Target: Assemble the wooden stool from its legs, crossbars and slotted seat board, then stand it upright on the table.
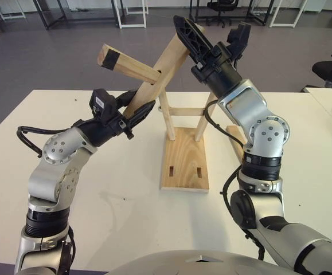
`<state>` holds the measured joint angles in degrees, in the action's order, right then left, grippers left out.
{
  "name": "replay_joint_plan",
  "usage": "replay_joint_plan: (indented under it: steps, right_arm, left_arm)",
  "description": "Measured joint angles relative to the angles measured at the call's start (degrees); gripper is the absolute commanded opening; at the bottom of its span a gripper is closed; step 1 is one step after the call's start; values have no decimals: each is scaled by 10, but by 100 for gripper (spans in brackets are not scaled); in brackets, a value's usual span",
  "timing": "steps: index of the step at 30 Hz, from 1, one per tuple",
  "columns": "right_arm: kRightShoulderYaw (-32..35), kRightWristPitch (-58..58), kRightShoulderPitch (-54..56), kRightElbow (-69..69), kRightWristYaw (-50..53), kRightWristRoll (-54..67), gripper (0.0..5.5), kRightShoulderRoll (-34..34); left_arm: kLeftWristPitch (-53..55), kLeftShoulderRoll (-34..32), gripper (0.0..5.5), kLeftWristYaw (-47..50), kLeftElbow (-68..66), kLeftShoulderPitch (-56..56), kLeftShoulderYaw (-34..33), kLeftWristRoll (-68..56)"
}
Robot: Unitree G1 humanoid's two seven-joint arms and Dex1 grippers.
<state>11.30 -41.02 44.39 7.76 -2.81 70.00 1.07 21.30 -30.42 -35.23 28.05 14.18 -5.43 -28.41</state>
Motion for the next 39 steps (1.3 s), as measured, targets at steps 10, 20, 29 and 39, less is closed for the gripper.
replay_joint_plan:
  steps: [10, 20, 29, 39]
  right_arm:
    - [1, -29, -54, 28, 35, 33, 108, -10]
    - [130, 17, -463, 286, 122, 102, 103, -47]
    - [137, 88, -565, 301, 171, 62, 103, -68]
    - [104, 102, -580, 287, 191, 28, 103, -92]
  left_arm:
    - [-21, -13, 202, -32, 0, -3, 23, 27]
    - [-32, -10, 387, -1, -11, -150, 48, 85]
    - [-56, 9, 509, 71, -127, -214, 127, 249]
    - [-41, 47, 509, 89, -138, -200, 134, 268]
